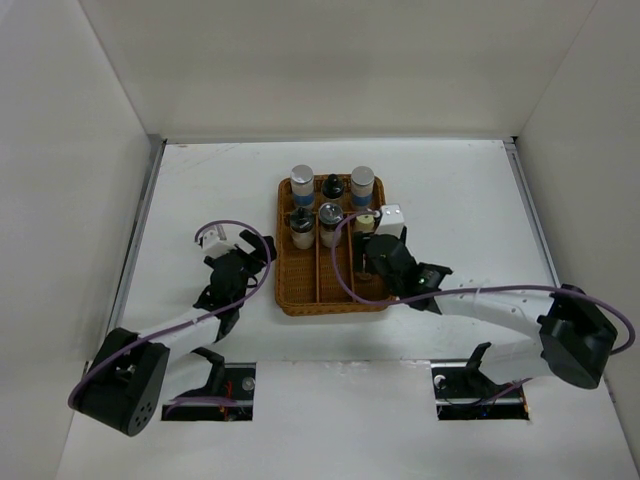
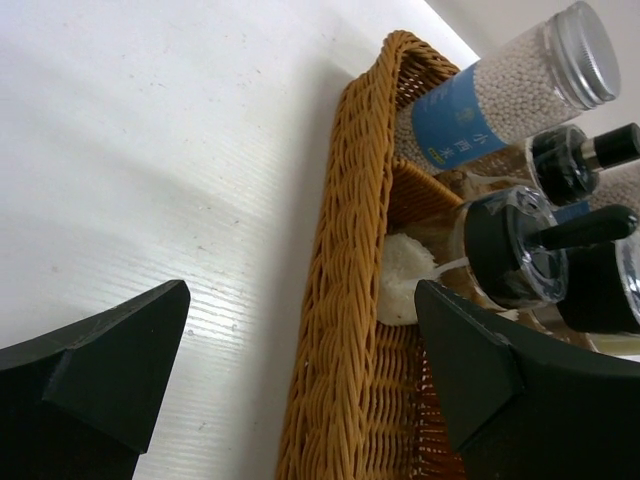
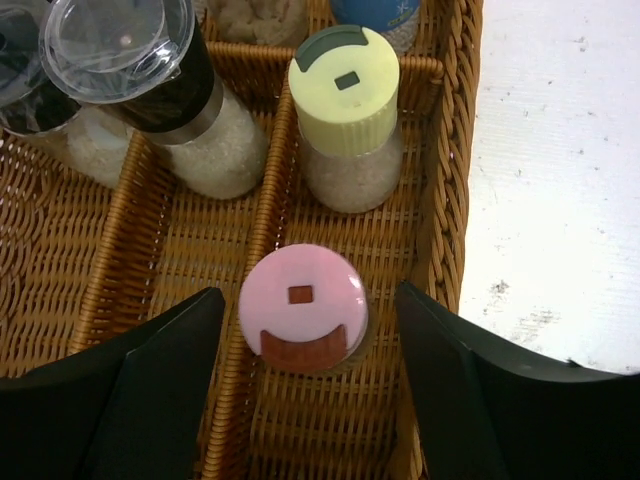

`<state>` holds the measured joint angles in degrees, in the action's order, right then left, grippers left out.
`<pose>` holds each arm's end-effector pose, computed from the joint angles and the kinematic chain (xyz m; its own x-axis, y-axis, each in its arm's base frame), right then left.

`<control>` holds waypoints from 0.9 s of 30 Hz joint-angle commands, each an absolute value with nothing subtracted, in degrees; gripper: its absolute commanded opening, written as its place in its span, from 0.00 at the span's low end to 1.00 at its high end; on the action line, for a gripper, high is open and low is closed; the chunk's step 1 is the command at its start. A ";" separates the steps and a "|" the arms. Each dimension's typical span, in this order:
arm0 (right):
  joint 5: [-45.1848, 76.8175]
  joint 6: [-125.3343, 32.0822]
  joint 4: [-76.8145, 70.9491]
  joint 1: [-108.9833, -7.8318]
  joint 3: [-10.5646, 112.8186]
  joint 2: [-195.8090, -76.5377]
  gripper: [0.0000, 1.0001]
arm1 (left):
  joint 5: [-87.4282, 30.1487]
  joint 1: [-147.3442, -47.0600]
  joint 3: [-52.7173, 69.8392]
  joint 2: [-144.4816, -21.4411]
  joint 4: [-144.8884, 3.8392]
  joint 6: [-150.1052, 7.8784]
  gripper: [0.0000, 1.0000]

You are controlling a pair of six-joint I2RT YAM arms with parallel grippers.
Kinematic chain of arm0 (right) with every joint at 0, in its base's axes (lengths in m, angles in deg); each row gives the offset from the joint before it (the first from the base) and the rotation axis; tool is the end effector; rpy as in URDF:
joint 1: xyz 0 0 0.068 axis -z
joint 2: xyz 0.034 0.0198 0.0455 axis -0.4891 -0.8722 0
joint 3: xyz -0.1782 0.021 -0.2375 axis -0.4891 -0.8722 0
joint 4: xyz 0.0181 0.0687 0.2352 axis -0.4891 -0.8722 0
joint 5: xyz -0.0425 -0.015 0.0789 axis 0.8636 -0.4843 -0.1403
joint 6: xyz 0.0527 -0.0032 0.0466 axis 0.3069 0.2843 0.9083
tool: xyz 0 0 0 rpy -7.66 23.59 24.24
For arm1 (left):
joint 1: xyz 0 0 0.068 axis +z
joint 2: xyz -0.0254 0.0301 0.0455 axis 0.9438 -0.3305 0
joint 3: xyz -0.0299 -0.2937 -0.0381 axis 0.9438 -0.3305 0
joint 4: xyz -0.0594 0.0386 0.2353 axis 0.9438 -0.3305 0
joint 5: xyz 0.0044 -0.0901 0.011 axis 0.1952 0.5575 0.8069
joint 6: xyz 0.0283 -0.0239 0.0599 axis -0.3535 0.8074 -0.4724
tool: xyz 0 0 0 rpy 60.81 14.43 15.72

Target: Organize the condiment bottles

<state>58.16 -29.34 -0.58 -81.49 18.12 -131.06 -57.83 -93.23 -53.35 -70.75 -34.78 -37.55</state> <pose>0.1954 0.1985 0.2556 -0.4369 -0.0155 -0.8994 -0.1907 0.9787 0.0758 0.1909 -0.0570 0.1929 -0.1975 -0.6349 -0.7469 -0.1426 0.7724 -0.6189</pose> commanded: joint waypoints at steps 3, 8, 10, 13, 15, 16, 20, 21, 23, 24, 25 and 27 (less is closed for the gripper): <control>58.52 -29.89 4.26 -81.62 16.72 -127.44 0.94 | -61.07 -93.59 -49.90 -71.72 -35.62 -37.69 1.00; 59.14 -31.37 4.69 -80.31 16.19 -121.20 1.00 | -63.26 -95.00 -44.37 -69.35 -48.69 -36.46 1.00; 60.28 -31.29 5.39 -79.25 15.66 -118.65 1.00 | -63.10 -95.27 -41.30 -68.99 -54.49 -36.99 1.00; 62.65 -31.12 7.85 -78.02 13.73 -115.83 1.00 | -62.65 -95.44 -35.94 -69.43 -64.34 -36.03 1.00; 64.32 -31.12 10.13 -76.35 12.15 -114.69 1.00 | -63.00 -95.70 -33.82 -69.61 -69.09 -35.15 1.00; 65.11 -30.86 11.62 -75.30 11.19 -114.33 1.00 | -63.09 -95.79 -33.20 -69.61 -70.77 -34.62 1.00; 65.21 -29.98 16.55 -73.01 8.19 -113.54 1.00 | -63.00 -95.88 -32.23 -69.17 -74.90 -33.48 1.00; 65.12 -29.71 17.08 -73.00 7.67 -113.19 1.00 | -63.00 -95.88 -32.06 -68.91 -75.61 -33.65 1.00; 65.12 -29.62 17.70 -73.18 6.87 -112.58 1.00 | -63.18 -95.53 -31.62 -67.77 -77.10 -34.18 1.00; 65.12 -29.62 17.96 -73.18 6.43 -112.57 1.00 | -63.18 -95.27 -31.44 -67.06 -77.46 -34.61 1.00; 65.03 -29.62 18.23 -73.01 5.91 -112.75 1.00 | -63.18 -95.09 -31.53 -66.36 -77.29 -35.31 1.00; 65.03 -29.36 17.97 -72.83 5.55 -113.01 1.00 | -63.18 -94.83 -31.62 -65.92 -76.85 -36.02 1.00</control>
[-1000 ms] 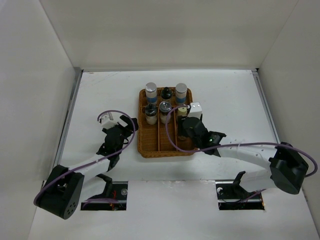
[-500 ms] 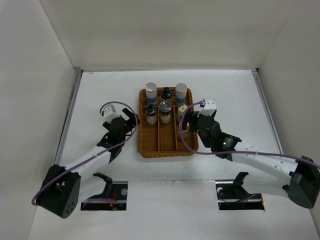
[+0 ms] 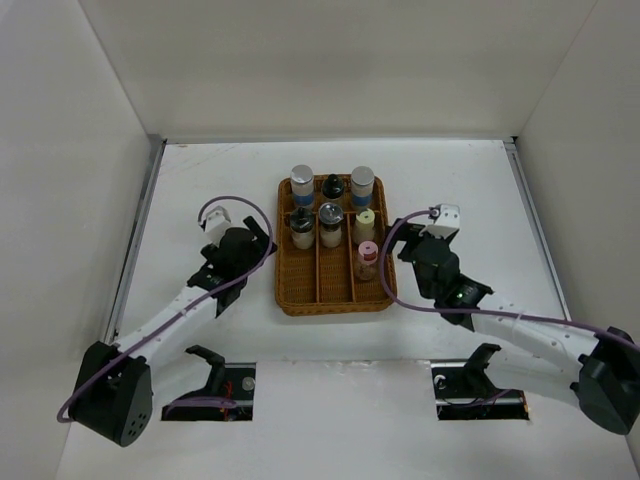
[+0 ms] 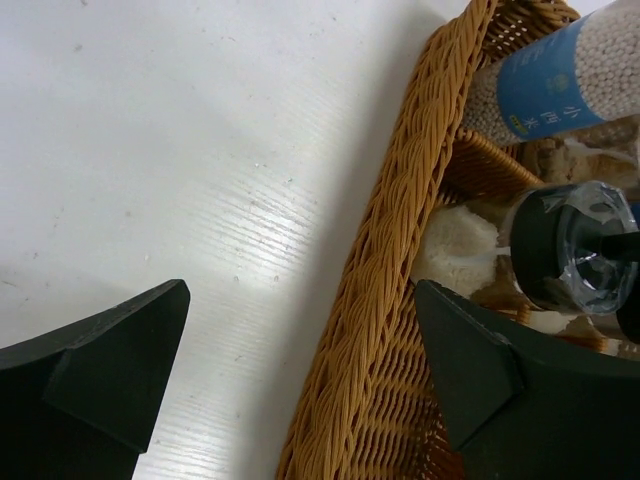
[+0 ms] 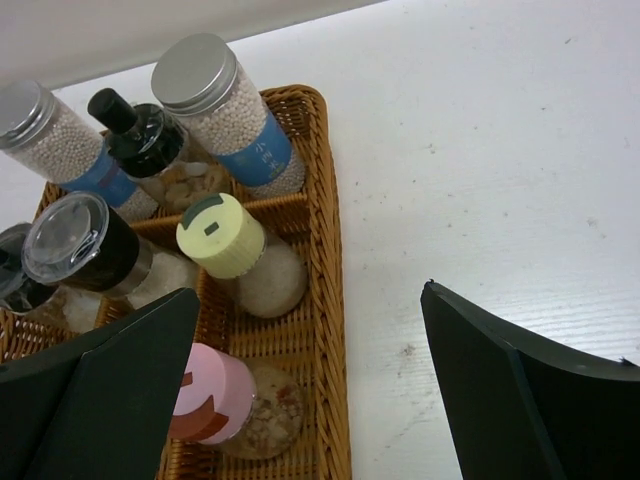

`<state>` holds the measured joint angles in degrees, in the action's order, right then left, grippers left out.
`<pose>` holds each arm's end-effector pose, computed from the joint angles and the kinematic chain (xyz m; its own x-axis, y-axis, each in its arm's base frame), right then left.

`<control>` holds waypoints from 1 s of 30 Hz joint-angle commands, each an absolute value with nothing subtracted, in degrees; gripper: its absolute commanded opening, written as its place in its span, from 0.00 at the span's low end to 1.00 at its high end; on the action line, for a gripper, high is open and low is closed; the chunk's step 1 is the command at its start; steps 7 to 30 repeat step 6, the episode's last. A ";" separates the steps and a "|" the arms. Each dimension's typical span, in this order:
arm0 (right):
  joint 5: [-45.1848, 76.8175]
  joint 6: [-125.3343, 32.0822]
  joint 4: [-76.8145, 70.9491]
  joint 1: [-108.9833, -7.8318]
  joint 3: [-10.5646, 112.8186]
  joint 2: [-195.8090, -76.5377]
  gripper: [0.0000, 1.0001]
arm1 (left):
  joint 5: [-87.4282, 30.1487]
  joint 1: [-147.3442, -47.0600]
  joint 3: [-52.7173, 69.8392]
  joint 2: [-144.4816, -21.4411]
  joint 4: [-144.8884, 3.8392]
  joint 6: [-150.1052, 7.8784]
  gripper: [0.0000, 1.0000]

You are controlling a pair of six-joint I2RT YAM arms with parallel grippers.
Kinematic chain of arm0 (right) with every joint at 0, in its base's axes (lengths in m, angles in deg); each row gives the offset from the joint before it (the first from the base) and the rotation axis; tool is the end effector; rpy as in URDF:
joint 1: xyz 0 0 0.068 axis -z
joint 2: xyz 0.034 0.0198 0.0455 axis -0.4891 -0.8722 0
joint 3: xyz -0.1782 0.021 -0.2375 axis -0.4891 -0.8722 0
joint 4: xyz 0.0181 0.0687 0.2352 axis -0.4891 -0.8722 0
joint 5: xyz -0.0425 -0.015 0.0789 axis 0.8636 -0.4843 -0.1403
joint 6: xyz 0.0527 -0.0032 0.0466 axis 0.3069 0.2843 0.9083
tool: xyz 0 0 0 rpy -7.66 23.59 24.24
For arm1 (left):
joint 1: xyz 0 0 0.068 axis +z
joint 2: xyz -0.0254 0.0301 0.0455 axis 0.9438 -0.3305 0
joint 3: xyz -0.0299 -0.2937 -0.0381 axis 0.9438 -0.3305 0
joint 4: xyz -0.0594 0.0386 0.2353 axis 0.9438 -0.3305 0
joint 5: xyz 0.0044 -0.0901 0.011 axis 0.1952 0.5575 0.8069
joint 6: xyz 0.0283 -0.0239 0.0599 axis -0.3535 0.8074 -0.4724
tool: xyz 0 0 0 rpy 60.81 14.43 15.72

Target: Organize the condiment bottles

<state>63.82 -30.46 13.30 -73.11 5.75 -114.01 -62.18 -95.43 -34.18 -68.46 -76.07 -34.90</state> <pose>0.1804 0.1214 0.2781 -0.1780 0.2416 -0.9539 -0.0033 0.9692 0.2461 0.1996 -0.0649 0.2265 -0.3940 -0.5560 -0.7319 -0.3446 0.8275 -0.4432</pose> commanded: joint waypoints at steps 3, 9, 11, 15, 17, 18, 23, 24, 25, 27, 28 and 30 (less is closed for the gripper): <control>65.03 -28.92 17.44 -73.00 5.11 -113.28 1.00 | -63.18 -94.91 -31.79 -66.53 -76.32 -35.85 1.00; 65.03 -28.48 16.04 -73.00 5.29 -112.49 1.00 | -63.70 -95.26 -32.05 -66.88 -75.88 -35.94 1.00; 65.03 -28.48 16.04 -73.00 5.29 -112.49 1.00 | -63.70 -95.26 -32.05 -66.88 -75.88 -35.94 1.00; 65.03 -28.48 16.04 -73.00 5.29 -112.49 1.00 | -63.70 -95.26 -32.05 -66.88 -75.88 -35.94 1.00; 65.03 -28.48 16.04 -73.00 5.29 -112.49 1.00 | -63.70 -95.26 -32.05 -66.88 -75.88 -35.94 1.00; 65.03 -28.48 16.04 -73.00 5.29 -112.49 1.00 | -63.70 -95.26 -32.05 -66.88 -75.88 -35.94 1.00; 65.03 -28.48 16.04 -73.00 5.29 -112.49 1.00 | -63.70 -95.26 -32.05 -66.88 -75.88 -35.94 1.00; 65.03 -28.48 16.04 -73.00 5.29 -112.49 1.00 | -63.70 -95.26 -32.05 -66.88 -75.88 -35.94 1.00; 65.03 -28.48 16.04 -73.00 5.29 -112.49 1.00 | -63.70 -95.26 -32.05 -66.88 -75.88 -35.94 1.00; 65.03 -28.48 16.04 -73.00 5.29 -112.49 1.00 | -63.70 -95.26 -32.05 -66.88 -75.88 -35.94 1.00; 65.03 -28.48 16.04 -73.00 5.29 -112.49 1.00 | -63.70 -95.26 -32.05 -66.88 -75.88 -35.94 1.00; 65.03 -28.48 16.04 -73.00 5.29 -112.49 1.00 | -63.70 -95.26 -32.05 -66.88 -75.88 -35.94 1.00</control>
